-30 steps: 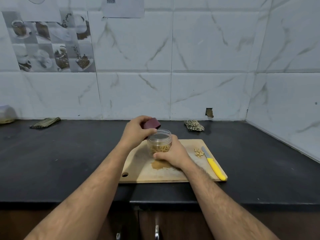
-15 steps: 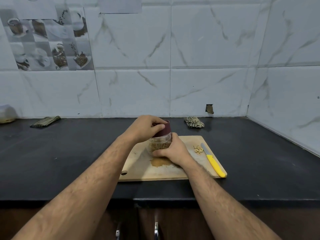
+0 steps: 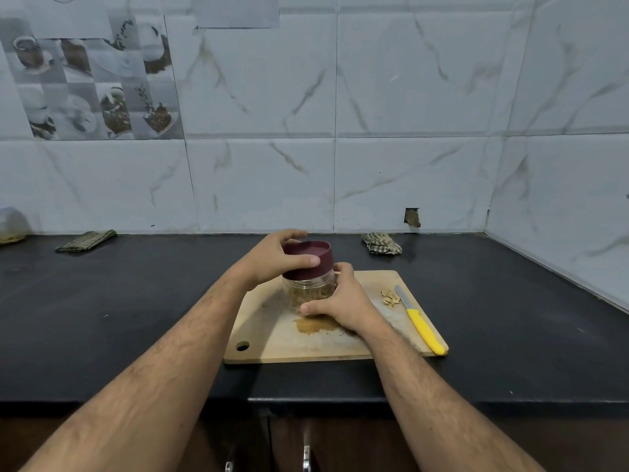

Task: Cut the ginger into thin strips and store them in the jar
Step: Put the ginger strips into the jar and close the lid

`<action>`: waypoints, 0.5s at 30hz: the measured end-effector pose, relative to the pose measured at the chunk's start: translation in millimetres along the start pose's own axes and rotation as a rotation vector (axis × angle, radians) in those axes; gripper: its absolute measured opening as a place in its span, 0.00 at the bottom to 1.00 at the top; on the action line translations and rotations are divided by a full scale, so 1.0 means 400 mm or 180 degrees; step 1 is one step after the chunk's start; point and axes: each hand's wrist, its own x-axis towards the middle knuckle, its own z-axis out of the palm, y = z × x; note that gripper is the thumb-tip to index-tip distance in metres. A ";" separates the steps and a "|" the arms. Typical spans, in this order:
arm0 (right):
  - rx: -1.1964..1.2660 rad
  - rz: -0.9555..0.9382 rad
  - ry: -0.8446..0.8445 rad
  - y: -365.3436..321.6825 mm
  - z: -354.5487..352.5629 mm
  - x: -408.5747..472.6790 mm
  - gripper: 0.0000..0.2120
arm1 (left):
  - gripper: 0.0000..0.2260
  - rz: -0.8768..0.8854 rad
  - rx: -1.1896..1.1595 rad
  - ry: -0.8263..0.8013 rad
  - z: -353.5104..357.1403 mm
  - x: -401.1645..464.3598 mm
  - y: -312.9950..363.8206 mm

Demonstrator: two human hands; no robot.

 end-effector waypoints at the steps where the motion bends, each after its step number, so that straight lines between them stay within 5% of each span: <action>1: -0.0004 0.0005 -0.0012 0.000 0.000 -0.001 0.45 | 0.40 -0.0003 0.0039 0.0035 -0.003 0.001 0.001; 8: -0.0063 -0.0052 -0.0094 -0.005 -0.003 -0.004 0.38 | 0.36 0.0041 0.0670 0.0064 -0.014 0.010 0.020; 15: -0.0047 0.0050 -0.0124 0.002 -0.003 0.001 0.45 | 0.39 -0.0006 0.0511 -0.0065 -0.021 0.007 0.013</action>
